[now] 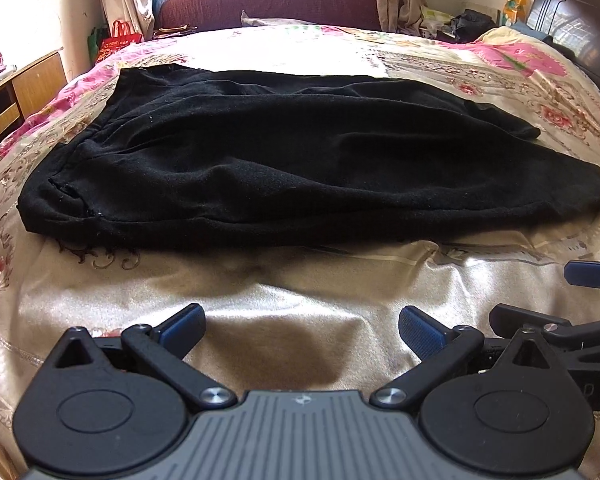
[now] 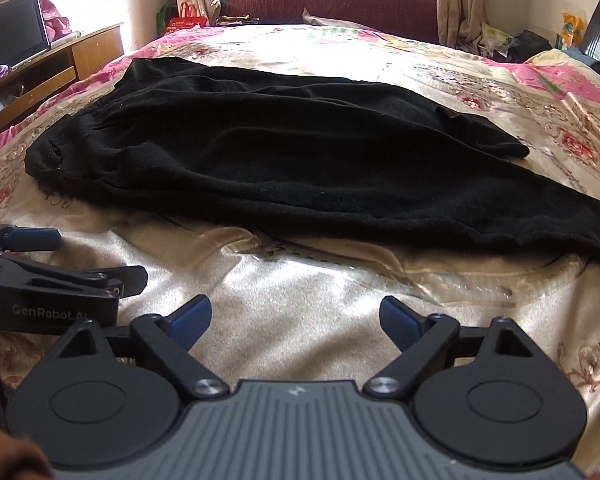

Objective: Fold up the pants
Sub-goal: 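Move both grippers to the pants waistband and close them on it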

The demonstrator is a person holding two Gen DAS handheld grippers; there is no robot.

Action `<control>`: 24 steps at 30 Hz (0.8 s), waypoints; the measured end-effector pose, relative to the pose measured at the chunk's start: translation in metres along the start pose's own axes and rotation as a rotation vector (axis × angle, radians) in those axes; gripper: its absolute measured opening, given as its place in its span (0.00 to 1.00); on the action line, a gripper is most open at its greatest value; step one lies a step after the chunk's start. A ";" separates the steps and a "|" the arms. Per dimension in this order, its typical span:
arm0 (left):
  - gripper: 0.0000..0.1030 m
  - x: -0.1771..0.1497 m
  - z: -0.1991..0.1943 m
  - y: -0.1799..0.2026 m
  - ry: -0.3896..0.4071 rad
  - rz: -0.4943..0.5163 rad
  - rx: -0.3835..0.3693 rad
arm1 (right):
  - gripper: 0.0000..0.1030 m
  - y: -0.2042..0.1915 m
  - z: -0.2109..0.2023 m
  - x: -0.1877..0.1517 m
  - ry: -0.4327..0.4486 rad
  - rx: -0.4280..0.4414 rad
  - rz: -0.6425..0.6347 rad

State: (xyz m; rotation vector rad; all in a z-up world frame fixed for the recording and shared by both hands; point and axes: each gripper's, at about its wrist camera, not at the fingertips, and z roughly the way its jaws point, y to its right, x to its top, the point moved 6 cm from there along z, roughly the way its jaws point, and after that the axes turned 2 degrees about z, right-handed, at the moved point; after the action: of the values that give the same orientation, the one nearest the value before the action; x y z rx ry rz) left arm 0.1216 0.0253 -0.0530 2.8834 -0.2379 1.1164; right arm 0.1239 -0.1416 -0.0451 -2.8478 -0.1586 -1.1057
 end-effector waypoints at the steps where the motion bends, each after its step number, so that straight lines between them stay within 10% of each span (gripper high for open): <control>1: 1.00 0.002 0.001 -0.002 0.001 -0.001 0.001 | 0.87 -0.001 0.002 0.002 -0.001 0.002 -0.003; 24: 1.00 0.091 0.042 -0.107 0.129 0.083 0.145 | 0.86 0.002 0.083 0.109 0.061 -0.005 -0.170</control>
State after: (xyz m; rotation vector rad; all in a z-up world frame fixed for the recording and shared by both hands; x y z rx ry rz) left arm 0.2328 0.1155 -0.0205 2.9332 -0.2844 1.3839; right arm 0.2594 -0.1267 -0.0330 -2.8447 -0.4004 -1.2237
